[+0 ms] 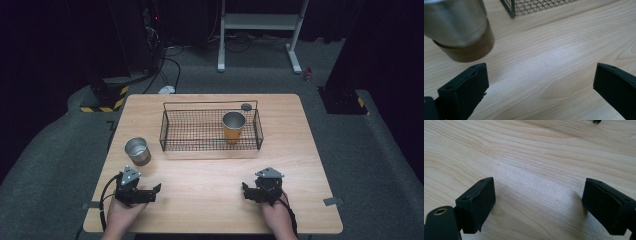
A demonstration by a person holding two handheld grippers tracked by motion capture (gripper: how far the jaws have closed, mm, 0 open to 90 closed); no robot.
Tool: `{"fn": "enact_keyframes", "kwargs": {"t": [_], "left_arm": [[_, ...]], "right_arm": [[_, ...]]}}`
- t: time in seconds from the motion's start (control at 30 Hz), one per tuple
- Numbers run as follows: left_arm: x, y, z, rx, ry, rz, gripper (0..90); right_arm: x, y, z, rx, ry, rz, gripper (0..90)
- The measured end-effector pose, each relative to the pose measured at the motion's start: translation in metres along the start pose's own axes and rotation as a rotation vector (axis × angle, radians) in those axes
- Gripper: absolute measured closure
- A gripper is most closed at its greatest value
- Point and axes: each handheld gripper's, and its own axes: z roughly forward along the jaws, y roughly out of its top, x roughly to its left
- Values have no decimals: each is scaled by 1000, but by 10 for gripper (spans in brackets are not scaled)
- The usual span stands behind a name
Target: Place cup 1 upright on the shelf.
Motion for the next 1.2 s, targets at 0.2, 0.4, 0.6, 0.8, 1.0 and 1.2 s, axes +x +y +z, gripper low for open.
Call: {"fn": "enact_keyframes", "kwargs": {"t": [0.2,0.4,0.6,0.8,1.0,1.2], "left_arm": [[7,2,-8,-16,15,2,5],[14,1,-9,-19,11,-17,5],[21,3,-3,-39,30,-25,5],[29,8,2,-54,45,-46,5],[29,17,-3,-71,58,-30,5],[30,23,-10,-94,65,-23,5]], "right_arm": [[0,0,0,3,3,0,108],[0,0,0,3,3,0,108],[1,0,0,2,4,2,107],[1,0,1,0,4,0,105],[1,1,1,0,4,-1,102],[1,1,1,0,4,1,102]]}}
